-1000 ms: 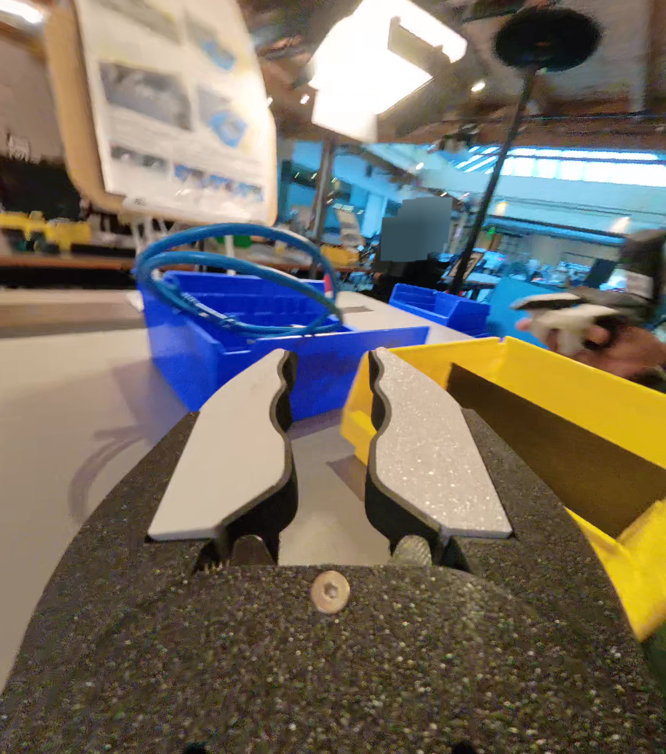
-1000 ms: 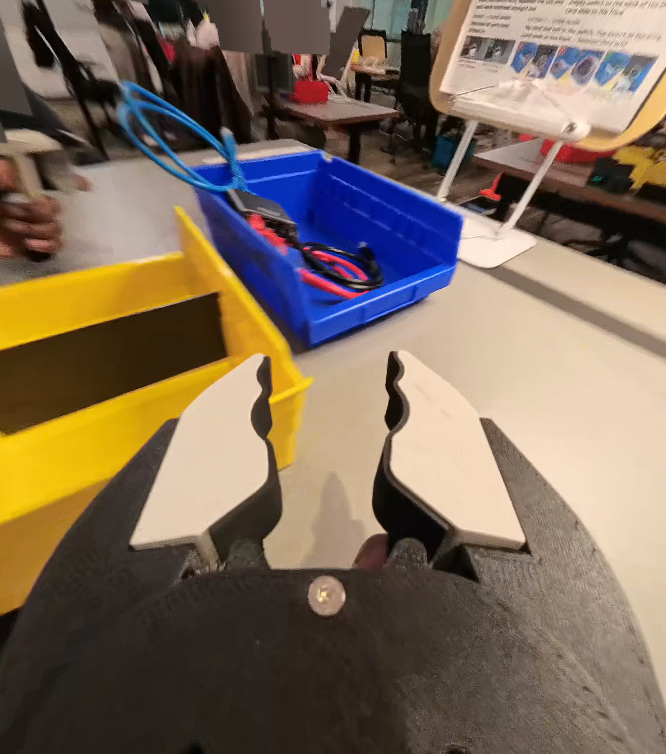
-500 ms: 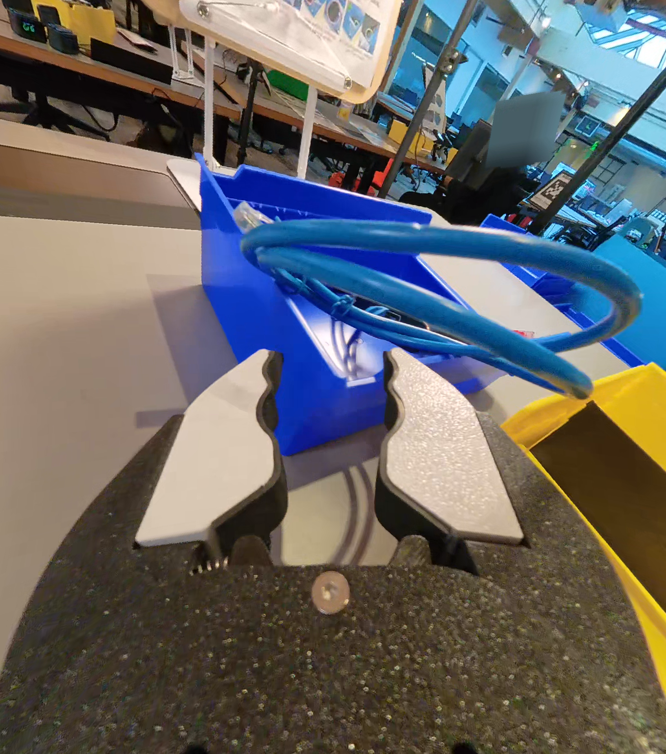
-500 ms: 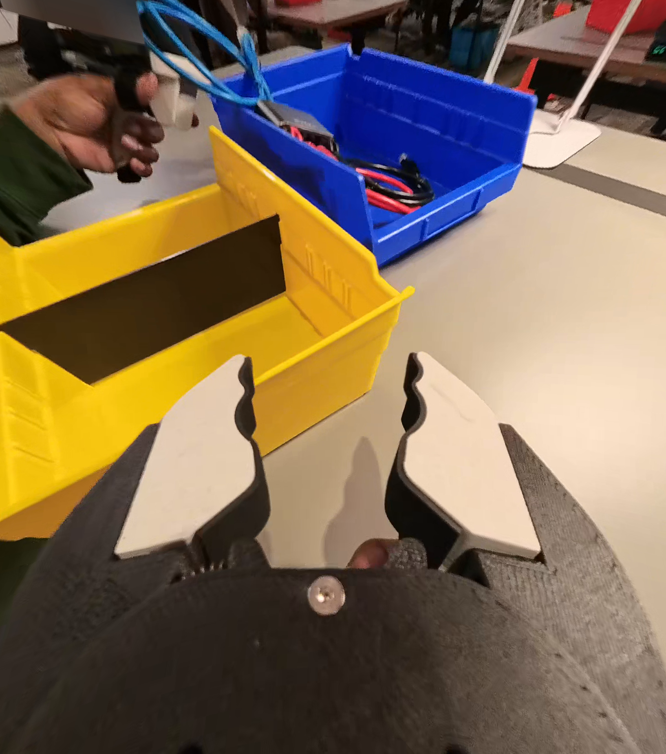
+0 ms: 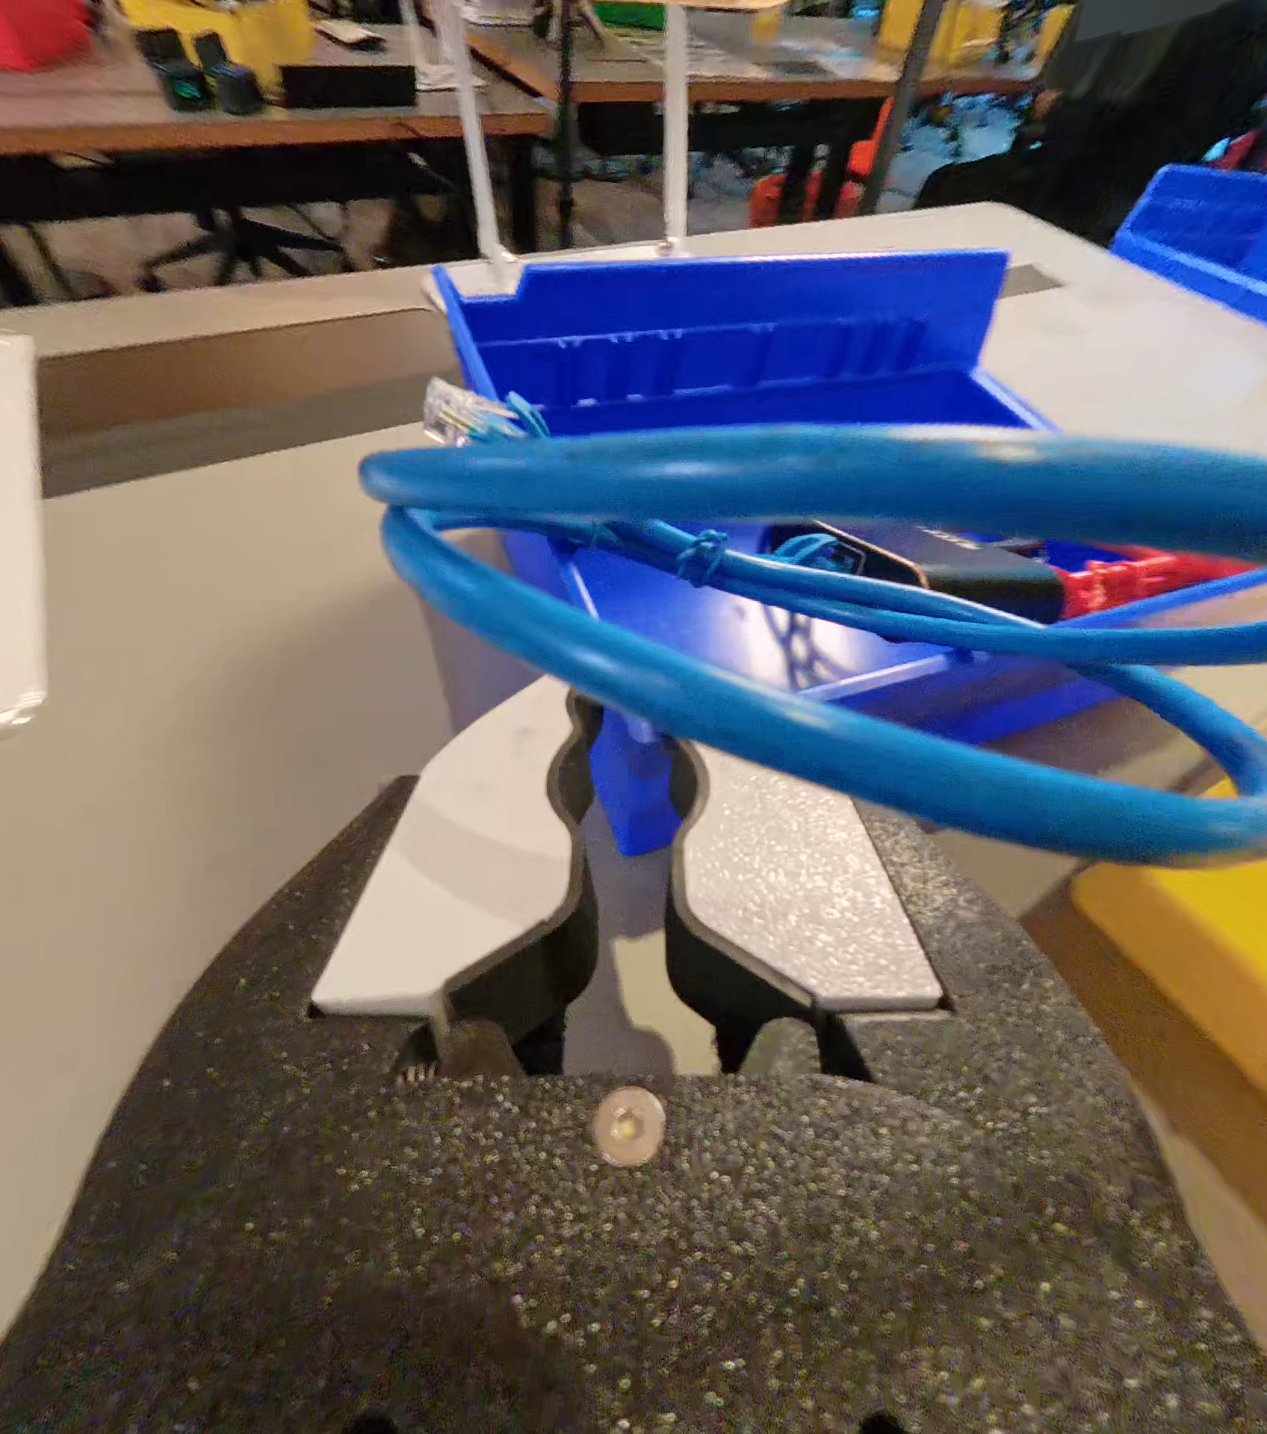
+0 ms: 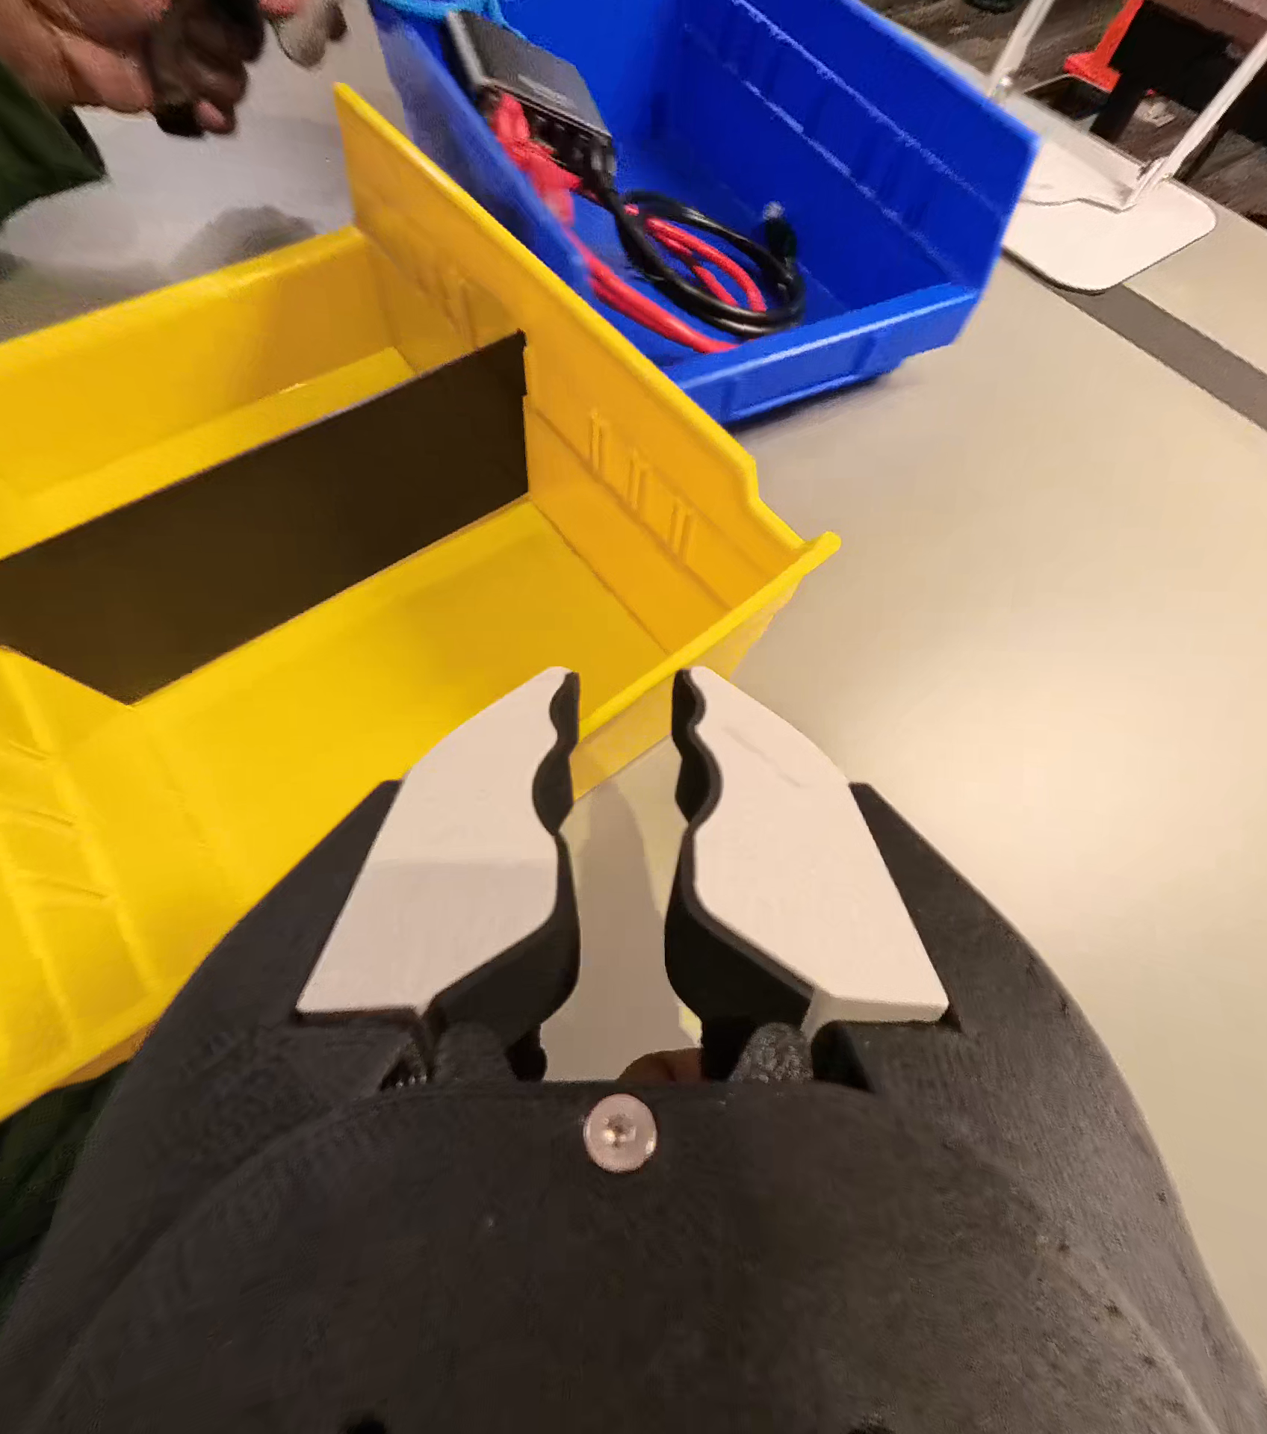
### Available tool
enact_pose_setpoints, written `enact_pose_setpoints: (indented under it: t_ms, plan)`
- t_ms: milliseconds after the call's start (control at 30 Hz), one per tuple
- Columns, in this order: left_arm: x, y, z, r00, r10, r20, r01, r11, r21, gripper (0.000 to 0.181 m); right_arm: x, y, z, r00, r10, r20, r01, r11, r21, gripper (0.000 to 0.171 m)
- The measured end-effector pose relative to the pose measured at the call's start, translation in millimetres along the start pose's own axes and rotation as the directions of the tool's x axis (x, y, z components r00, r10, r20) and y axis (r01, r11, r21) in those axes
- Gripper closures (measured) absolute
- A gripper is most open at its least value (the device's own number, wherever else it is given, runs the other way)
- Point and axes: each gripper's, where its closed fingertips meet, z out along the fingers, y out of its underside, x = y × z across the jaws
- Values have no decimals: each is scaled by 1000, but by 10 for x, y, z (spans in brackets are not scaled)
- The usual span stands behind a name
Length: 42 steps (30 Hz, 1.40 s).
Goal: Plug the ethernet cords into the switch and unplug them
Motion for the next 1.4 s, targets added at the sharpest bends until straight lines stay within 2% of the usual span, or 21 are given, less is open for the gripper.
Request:
enact_pose_setpoints:
  t_ms: [267,500,600,667,733,833,933,1000,1133,1233,1400]
  plan:
    - [-614,183,-601,993,21,112,-21,1000,-5,170,610,70,-71,973,-233,-7,229,961,-156,155]
    - [-1047,419,-1296,990,69,121,-68,998,-13,170,1161,123,-125,836,-549,-21,513,794,-328,156]
    - [-1257,496,-1573,981,107,165,-104,994,-29,170,1520,127,-148,762,-635,-125,522,718,-461,158]
    - [-1409,538,-1768,956,148,253,-139,989,-53,165,1777,132,-239,684,-690,-238,470,666,-579,153]
    - [-1530,544,-1980,927,122,354,-116,992,-39,158,1928,64,-397,601,-709,-369,400,666,-629,150]
    - [-1544,529,-2305,899,-42,436,1,996,94,152,1807,-93,-629,582,-598,-551,328,793,-514,149]
    - [-1387,579,-2631,862,-138,488,35,976,213,144,1392,-159,-812,654,-420,-629,302,907,-292,148]
    - [-1172,580,-2830,852,-107,512,-37,964,262,143,1044,-131,-886,710,-328,-623,291,943,-164,148]
    - [-671,428,-3156,801,-4,598,-228,923,311,143,395,-36,-906,775,-258,-577,286,957,-44,143]
    - [-101,139,-2997,820,61,569,-330,862,384,133,41,-96,-767,802,-232,-550,291,957,21,129]
    - [761,-104,-2130,823,200,532,-439,818,371,95,-260,-274,-352,795,-212,-568,294,954,55,106]
